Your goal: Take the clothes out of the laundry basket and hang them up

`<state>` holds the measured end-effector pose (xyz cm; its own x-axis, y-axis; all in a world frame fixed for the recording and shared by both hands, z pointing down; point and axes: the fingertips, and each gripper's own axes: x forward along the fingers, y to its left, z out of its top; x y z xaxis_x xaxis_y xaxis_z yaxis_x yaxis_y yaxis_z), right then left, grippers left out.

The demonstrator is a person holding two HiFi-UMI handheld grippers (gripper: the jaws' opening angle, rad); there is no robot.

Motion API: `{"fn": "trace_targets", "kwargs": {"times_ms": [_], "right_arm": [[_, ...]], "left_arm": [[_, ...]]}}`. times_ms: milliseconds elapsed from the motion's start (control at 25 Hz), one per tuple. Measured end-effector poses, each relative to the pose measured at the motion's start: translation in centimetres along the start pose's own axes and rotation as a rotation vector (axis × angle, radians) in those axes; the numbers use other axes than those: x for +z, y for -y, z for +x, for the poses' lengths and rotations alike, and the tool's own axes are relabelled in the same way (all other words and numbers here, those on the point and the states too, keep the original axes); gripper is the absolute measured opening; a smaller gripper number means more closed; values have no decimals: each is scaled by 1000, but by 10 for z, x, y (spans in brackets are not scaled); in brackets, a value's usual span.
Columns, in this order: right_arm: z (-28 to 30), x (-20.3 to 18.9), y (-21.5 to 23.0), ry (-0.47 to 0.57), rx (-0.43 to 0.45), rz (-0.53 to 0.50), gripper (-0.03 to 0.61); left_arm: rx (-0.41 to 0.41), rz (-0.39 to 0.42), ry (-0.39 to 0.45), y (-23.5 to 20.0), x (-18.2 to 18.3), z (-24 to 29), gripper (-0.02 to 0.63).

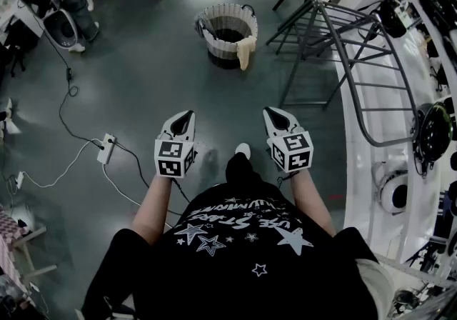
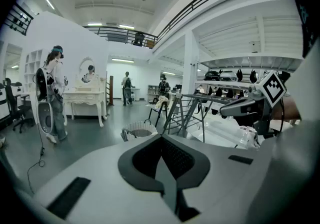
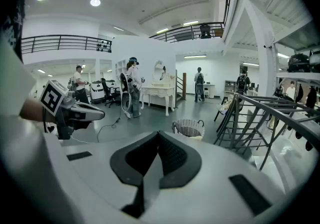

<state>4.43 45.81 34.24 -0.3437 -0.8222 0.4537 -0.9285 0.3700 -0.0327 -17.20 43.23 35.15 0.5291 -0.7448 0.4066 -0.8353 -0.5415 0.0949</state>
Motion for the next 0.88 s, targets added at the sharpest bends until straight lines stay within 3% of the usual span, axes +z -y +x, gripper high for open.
{"fn": "trace_targets", "kwargs": {"times_ms": [440,720,760,800,880], "right_arm": [[-10,-10,0,21,2,27,9],[-17,0,3,82,23,118,9],[-15,1,5,82,29,122,35],[-12,1,8,76,36,122,93],[-2,-1,16,58,46,118,148]], "left_arm": [[10,-1,2,7,-8,-12,18],[24,3,-1,9,-7,-15,20],[25,8,0,9,-7,-12,23],[27,8,-1,7,-6,-9,45],[32,-2,-6,4,-5,2,170]]}}
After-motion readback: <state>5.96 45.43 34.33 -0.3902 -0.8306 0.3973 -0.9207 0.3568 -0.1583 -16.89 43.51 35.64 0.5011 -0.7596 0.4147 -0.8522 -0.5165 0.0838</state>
